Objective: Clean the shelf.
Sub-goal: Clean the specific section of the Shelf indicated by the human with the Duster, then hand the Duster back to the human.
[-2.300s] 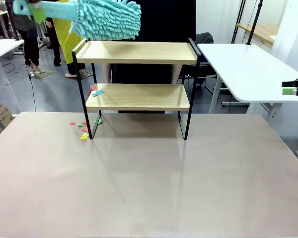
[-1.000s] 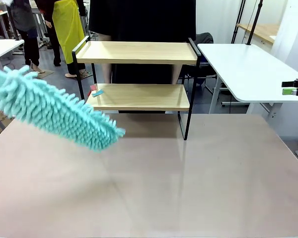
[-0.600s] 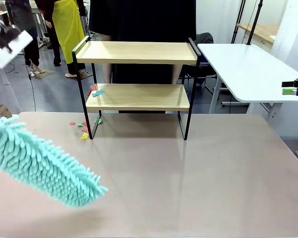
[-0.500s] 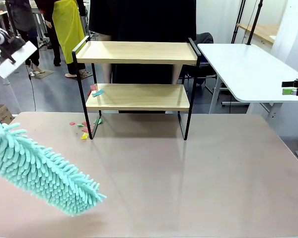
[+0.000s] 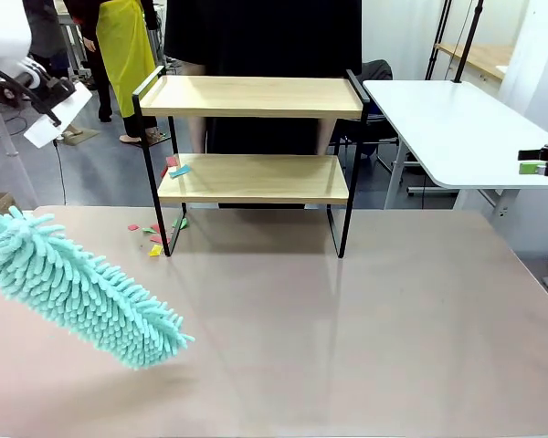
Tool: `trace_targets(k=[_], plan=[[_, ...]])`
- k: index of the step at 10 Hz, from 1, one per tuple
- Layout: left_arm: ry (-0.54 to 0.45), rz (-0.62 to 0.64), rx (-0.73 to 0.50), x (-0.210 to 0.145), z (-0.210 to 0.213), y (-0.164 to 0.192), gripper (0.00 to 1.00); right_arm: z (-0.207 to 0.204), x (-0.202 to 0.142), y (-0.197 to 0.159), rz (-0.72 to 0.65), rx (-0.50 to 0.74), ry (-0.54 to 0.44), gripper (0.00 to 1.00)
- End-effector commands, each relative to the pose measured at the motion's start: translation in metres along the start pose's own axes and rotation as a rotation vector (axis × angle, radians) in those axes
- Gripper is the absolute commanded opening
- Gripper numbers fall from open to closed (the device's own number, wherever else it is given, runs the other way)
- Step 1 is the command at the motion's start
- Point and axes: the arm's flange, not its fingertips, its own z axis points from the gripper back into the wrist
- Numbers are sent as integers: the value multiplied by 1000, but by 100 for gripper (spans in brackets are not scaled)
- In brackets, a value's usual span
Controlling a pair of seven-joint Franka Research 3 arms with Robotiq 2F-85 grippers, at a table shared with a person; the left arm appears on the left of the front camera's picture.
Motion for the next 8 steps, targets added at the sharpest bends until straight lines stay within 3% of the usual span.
trace_targets(k=[1, 8], plan=[[5, -8, -20, -3, 1, -9, 14, -1, 2, 2, 3, -1, -1, 100], [5, -8, -20, -3, 1, -9, 14, -1, 2, 2, 3, -1, -1, 100]])
